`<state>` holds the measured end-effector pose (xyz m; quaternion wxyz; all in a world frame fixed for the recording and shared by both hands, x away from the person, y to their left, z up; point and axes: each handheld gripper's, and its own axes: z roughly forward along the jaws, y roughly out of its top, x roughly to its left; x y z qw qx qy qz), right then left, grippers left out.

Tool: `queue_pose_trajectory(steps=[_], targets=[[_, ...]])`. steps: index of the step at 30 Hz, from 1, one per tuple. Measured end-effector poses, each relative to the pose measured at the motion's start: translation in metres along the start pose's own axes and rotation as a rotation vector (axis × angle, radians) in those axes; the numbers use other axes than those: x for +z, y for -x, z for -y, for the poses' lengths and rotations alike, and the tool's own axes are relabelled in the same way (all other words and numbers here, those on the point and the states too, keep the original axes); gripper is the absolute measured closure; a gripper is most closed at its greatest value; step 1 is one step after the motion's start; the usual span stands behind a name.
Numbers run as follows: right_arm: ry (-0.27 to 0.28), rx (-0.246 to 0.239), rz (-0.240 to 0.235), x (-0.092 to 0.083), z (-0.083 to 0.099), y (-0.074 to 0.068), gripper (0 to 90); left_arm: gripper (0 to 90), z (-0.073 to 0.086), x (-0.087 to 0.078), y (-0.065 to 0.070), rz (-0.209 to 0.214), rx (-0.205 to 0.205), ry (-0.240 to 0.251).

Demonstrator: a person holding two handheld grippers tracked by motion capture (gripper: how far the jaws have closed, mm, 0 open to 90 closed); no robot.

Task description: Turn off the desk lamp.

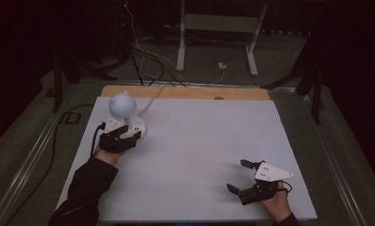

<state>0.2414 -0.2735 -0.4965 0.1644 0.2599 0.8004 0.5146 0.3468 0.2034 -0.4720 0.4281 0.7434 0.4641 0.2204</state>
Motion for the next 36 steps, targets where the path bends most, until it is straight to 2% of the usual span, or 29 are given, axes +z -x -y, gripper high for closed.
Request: queue_pose_trajectory(steps=[3,9,10,12,13,20,31,36], targets=[[0.002,-0.001,0.0,0.0,0.0,0.0,0.0,27.6,0.0,-0.003,0.002,0.01,-0.001,0.001],[0.001,0.003,-0.004,0.0,0.0,0.0,0.0,5.0,0.001,-0.009,0.01,0.118,0.008,-0.035],[0.001,0.003,-0.004,0.0,0.0,0.0,0.0,2.2,0.001,-0.009,0.01,0.118,0.008,-0.035],[-0.001,0.005,-0.006,0.001,0.0,0.0,0.0,1.9,0.003,-0.011,0.014,0.135,0.02,-0.041],[0.0,0.005,-0.006,0.0,0.0,0.0,0.0,1.5,0.007,-0.012,0.018,0.145,0.038,-0.048],[0.0,0.005,-0.008,0.001,0.0,0.0,0.0,0.8,0.018,-0.022,0.024,0.179,0.06,-0.054],[-0.005,0.003,-0.009,0.002,0.0,0.0,0.0,0.9,0.041,-0.04,0.031,0.188,0.094,-0.08],[-0.013,0.001,-0.009,0.003,0.0,-0.001,0.0,0.9,0.049,-0.047,0.032,0.204,0.089,-0.083]])
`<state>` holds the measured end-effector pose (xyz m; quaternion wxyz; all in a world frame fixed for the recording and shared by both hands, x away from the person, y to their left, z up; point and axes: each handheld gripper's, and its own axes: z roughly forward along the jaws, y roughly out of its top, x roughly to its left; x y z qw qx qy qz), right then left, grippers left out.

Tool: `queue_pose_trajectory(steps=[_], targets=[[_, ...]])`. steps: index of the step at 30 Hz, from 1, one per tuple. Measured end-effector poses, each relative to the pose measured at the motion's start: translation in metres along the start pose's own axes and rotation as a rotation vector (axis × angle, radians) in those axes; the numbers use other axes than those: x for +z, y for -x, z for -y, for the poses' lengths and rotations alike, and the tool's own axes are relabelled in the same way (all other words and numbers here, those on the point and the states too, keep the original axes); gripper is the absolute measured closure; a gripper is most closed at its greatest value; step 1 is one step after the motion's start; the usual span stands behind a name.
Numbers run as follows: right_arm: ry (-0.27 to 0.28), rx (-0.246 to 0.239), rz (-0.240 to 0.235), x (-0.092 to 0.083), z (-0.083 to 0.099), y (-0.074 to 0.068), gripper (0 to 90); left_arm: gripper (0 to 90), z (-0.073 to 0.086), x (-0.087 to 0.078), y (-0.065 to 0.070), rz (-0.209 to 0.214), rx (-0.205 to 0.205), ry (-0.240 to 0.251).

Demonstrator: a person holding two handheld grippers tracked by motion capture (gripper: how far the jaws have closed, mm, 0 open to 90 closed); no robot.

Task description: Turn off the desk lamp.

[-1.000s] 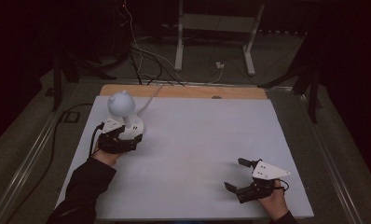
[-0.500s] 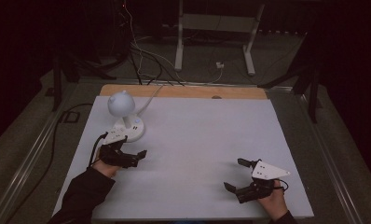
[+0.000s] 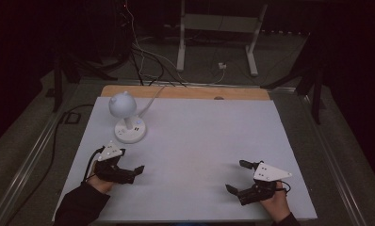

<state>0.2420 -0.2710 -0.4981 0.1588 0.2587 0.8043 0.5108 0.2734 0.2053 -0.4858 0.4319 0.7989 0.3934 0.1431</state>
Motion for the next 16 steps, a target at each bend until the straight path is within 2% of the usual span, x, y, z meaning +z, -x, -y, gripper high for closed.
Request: queue_pose_trajectory(steps=[5,8,16], targets=[[-0.007,0.003,0.0,0.001,0.0,0.0,0.0,0.9,0.009,-0.003,0.004,0.013,0.02,-0.013],[-0.006,0.002,0.001,0.001,0.0,0.0,0.0,0.9,0.013,-0.005,0.003,0.028,0.009,-0.016],[-0.009,0.001,0.004,0.001,0.001,0.0,0.0,0.9,0.027,-0.007,0.005,0.034,-0.008,-0.036]])
